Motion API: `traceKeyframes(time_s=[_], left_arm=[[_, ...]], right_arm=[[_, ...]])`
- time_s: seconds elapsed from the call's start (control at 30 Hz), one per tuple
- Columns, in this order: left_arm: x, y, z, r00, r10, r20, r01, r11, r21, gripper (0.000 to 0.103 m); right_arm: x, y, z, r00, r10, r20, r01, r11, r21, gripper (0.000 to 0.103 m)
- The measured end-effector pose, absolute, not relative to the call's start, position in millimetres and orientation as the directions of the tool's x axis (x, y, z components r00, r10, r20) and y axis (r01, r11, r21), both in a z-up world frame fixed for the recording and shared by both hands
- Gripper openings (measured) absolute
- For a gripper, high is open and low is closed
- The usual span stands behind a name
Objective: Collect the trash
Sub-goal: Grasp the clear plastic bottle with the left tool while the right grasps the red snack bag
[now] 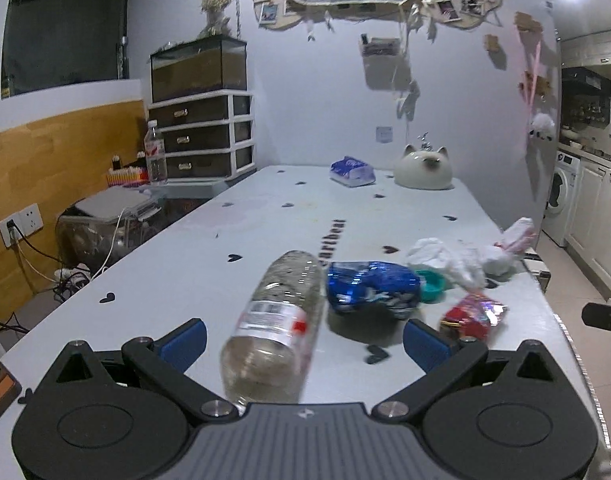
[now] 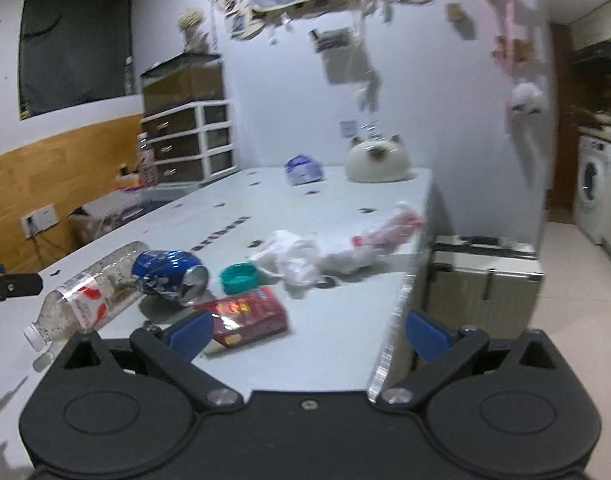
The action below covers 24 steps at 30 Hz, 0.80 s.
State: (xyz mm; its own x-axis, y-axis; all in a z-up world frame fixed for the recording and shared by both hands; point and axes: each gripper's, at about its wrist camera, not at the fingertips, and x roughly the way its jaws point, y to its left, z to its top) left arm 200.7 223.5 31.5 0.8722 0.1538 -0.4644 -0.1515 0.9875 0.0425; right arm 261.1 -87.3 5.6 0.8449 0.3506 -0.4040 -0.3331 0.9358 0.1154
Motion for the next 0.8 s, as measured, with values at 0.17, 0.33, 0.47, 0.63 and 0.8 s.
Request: traceKeyframes(time_s=[0.17, 0.33, 0.47, 0.63, 0.8], left_arm=[[224.9, 242.0, 25.1, 0.856, 0.125, -0.501, -0.125, 0.992, 0.033, 0.103], [245.6, 252.9, 14.6, 0.836, 0.089, -0.541, -0.092, 0.995, 0.022, 0.098], [260.5, 261.1, 9.3, 0.816, 0.066, -0.574, -0.074, 0.997, 0.01, 0.095], [283.3, 271.3, 11.2, 0.789, 0.031, -0.614, -0.048, 0.999, -0.012, 0.092], [310.7, 273.2, 7.4, 0.747, 0.024, -0.664, -0.014, 1.0, 0.02, 0.087]], right_arm=[[308.6, -63.7, 1.0, 0.773, 0.453, -0.445, -0.416, 0.891, 0.183, 0.103], [356.3, -41.4, -11.5, 0.707, 0.511, -0.489, -0.444, 0.859, 0.256, 0.102], [380.5, -31.0, -28.4, 0.646, 0.557, -0.523, -0.459, 0.83, 0.317, 0.102], [377.6, -24.9, -41.6, 0.547, 0.649, -0.528, -0.517, 0.758, 0.397, 0.102], [338.4, -15.4, -37.2, 0.424, 0.755, -0.5, -0.655, 0.637, 0.407, 0.102]])
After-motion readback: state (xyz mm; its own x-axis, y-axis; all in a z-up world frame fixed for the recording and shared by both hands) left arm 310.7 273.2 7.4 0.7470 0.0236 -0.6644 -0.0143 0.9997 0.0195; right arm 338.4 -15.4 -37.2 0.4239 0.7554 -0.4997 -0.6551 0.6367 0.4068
